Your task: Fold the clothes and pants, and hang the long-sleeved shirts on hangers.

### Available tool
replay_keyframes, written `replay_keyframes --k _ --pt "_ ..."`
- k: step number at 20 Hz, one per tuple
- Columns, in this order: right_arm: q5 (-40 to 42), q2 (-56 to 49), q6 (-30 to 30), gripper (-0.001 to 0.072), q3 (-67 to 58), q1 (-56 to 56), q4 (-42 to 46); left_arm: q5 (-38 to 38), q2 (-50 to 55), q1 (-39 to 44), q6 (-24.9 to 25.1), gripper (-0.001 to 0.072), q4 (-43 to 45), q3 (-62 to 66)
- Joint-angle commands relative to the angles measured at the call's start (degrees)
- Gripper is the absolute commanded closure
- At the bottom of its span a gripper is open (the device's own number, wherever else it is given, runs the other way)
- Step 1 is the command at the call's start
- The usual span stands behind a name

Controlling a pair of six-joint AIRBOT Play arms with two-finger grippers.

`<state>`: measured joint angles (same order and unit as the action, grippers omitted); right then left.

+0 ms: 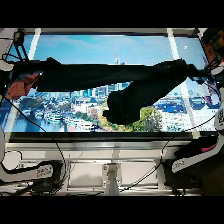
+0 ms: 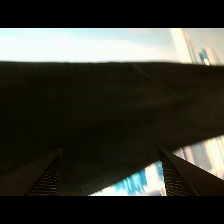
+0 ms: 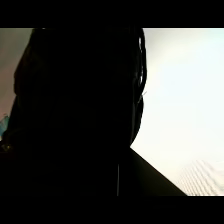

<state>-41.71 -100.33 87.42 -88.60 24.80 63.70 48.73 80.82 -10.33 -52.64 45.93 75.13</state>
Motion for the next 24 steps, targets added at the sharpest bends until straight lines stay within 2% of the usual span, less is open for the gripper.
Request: replay_keyframes --k 1,5,8,10,14,15,16,21,24 --pt "-2.7 7.9 0.6 0.0681 -0.4 0.0 8.5 12.6 -0.2 0.5 0.4 0.0007 -0.1 0.0" --pt "-7.3 16.9 7.3 0.0681 -0.4 0.0 19.2 20.0 0.0 6.2 0.1 0.0007 0.0 -0.2" --pt "-9.6 22.0 7.5 0.0681 -0.4 0.0 22.4 20.1 0.0 12.9 -0.4 0.0007 -0.1 -2.7" --pt "-11.0 23.8 8.1 0.0681 -0.4 0.0 23.3 19.6 0.0 17.1 -2.6 0.0008 -0.1 -6.5" --pt "-13.3 24.3 8.2 0.0681 -0.4 0.0 23.6 16.0 -0.1 24.0 -5.8 0.0016 -5.6 -17.0" --pt "-13.3 24.3 8.2 0.0681 -0.4 0.0 23.6 15.7 -0.1 25.3 -6.1 0.0086 -7.9 -19.8" --pt "-13.3 24.3 8.2 0.0681 -0.4 0.0 23.6 15.2 -0.1 26.4 -5.9 0.0123 -10.0 -22.1" --pt "-13.2 24.3 8.6 0.068 -0.4 0.0 23.6 6.1 -0.1 33.0 -5.0 0.0123 -13.9 -29.3" --pt "-13.1 24.3 8.6 0.068 -0.4 0.0 23.6 -3.1 0.0 37.8 -5.0 0.0123 -13.8 -29.5"
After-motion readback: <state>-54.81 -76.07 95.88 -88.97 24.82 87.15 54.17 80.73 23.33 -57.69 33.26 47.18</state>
